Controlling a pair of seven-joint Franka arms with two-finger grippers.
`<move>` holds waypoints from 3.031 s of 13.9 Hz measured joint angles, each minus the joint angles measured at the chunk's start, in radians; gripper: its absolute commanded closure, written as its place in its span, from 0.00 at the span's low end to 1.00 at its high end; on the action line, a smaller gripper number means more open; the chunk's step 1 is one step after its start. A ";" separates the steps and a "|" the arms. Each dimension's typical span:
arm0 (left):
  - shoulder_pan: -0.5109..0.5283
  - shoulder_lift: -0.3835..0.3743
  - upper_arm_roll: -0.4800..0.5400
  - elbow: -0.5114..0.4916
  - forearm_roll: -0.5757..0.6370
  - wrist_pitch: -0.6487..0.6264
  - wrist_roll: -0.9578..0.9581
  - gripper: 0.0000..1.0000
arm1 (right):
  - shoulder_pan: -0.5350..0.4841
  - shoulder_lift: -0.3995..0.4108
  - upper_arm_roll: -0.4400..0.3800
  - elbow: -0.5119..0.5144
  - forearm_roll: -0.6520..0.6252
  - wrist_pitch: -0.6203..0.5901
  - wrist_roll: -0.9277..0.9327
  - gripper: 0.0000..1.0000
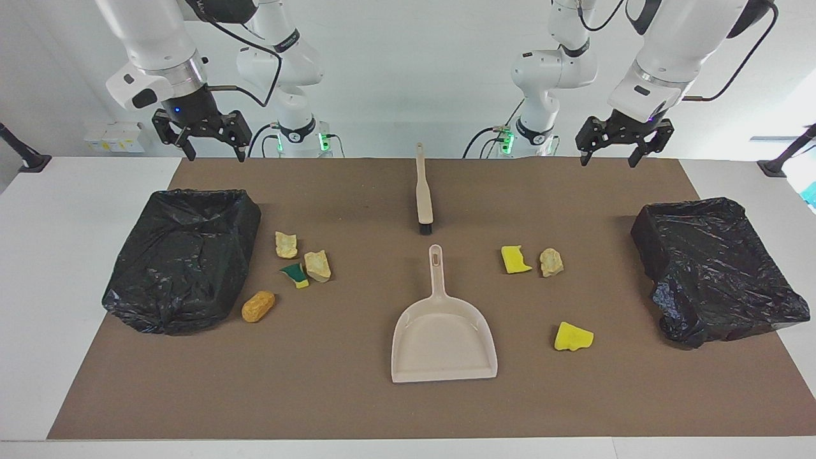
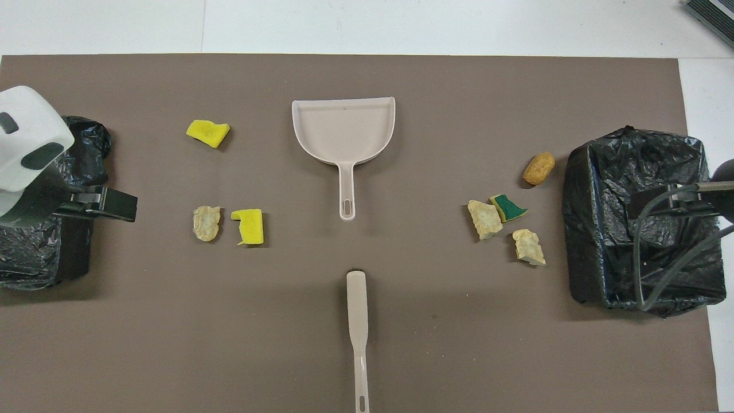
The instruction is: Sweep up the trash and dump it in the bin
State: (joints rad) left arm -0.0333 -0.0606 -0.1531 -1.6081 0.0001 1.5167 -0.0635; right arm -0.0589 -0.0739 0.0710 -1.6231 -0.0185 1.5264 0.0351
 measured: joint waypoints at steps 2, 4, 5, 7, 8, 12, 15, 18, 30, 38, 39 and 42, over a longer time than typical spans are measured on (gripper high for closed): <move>0.000 0.000 0.001 0.000 0.000 0.000 0.001 0.00 | 0.000 0.000 0.000 0.000 0.000 0.000 0.000 0.00; 0.000 0.000 0.002 0.000 0.000 0.000 0.002 0.00 | 0.000 0.000 0.000 0.000 0.000 0.000 0.000 0.00; 0.001 0.000 0.002 0.000 0.000 0.000 0.002 0.00 | 0.000 0.000 0.000 0.000 0.000 0.000 0.000 0.00; 0.001 0.000 0.003 0.000 0.000 0.000 0.003 0.00 | 0.000 -0.001 0.000 0.000 0.000 0.000 0.000 0.00; 0.001 0.000 0.004 0.000 0.001 0.000 0.003 0.00 | 0.000 -0.001 0.000 0.000 0.000 0.000 0.000 0.00; 0.002 0.000 0.004 0.000 0.001 0.000 0.003 0.00 | 0.000 -0.001 -0.001 0.000 0.000 0.000 0.000 0.00; 0.002 0.000 0.006 0.000 0.002 0.000 0.003 0.00 | 0.000 -0.001 -0.001 0.000 0.000 0.000 0.000 0.00; 0.013 -0.001 0.007 0.000 0.002 0.000 0.003 0.00 | 0.000 -0.001 -0.001 0.000 0.000 0.000 0.000 0.00; 0.015 -0.002 -0.005 -0.001 0.002 0.000 0.008 0.00 | 0.000 0.008 0.001 -0.005 0.000 0.000 0.000 0.00; -0.040 -0.001 -0.023 -0.084 0.000 0.053 0.003 0.00 | 0.017 0.140 0.055 0.022 0.016 0.108 -0.002 0.00; -0.056 -0.002 -0.025 -0.114 -0.002 0.085 -0.003 0.00 | 0.018 0.158 0.056 0.025 0.028 0.135 -0.002 0.00; -0.138 -0.004 -0.027 -0.193 -0.014 0.129 -0.090 0.00 | 0.045 0.209 0.057 0.029 0.058 0.206 0.011 0.00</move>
State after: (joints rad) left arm -0.1710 -0.0649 -0.1800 -1.8015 -0.0136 1.6455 -0.1531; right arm -0.0138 0.1352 0.1280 -1.5946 0.0393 1.7324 0.0465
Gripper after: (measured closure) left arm 0.000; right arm 0.000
